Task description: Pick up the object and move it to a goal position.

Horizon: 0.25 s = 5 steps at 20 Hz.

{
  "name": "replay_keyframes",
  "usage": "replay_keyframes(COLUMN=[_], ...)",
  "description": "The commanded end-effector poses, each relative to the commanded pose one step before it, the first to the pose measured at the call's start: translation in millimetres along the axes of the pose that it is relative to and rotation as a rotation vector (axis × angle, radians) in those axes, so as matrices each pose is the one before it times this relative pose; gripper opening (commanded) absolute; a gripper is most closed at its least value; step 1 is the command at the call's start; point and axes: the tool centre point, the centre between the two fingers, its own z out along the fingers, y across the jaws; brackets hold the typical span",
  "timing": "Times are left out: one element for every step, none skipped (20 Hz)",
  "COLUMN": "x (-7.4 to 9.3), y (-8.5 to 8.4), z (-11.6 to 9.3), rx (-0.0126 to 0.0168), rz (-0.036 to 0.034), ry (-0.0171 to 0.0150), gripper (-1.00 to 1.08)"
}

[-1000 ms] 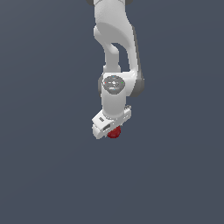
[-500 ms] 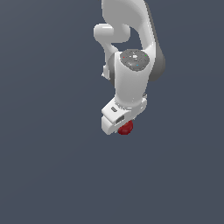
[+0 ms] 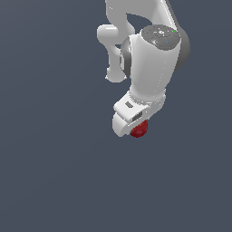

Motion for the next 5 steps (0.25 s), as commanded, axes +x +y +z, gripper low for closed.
replay_keyframes(x=[3.88, 0.85, 0.60, 0.36, 0.12], y=[-0.61, -0.22, -0.15, -0.09, -0.03], z=[-7.42, -1.34, -0.95, -0.56, -0.19], rx=[-0.00106, 0.00000, 0.00000, 0.00000, 0.00000], rz=[0.00071, 0.00000, 0.00000, 0.00000, 0.00000], ry=[0.00136, 0.00000, 0.00000, 0.00000, 0.00000], gripper=[-1.00, -1.00, -1.00, -1.00, -1.00])
